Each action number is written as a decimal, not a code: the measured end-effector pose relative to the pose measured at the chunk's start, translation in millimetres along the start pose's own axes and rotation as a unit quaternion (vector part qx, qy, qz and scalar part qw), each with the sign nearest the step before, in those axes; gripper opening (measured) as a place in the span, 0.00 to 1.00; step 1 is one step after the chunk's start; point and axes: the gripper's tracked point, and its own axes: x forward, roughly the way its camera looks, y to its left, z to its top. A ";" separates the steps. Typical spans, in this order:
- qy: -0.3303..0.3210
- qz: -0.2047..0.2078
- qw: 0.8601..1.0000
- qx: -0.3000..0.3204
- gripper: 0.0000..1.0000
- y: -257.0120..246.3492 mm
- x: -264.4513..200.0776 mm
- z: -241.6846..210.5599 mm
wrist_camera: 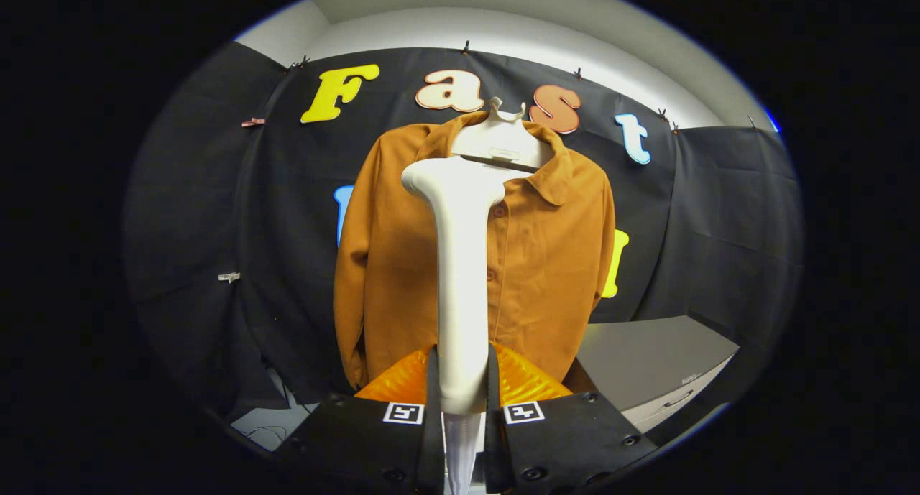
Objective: Iron the clothes twice with a garment steamer, once on the left side and once on the right side.
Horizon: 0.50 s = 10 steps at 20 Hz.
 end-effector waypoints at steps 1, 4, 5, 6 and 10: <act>0.001 -0.002 1.000 -0.005 0.26 3.6 7.3 -4.0; 0.009 -0.010 1.000 -0.014 0.26 10.6 26.4 -20.8; 0.007 -0.015 1.000 -0.018 0.25 11.8 30.7 -26.8; 0.001 -0.020 1.000 -0.024 0.26 10.8 35.5 -27.8; -0.003 -0.034 0.999 -0.032 0.25 13.0 47.5 -42.2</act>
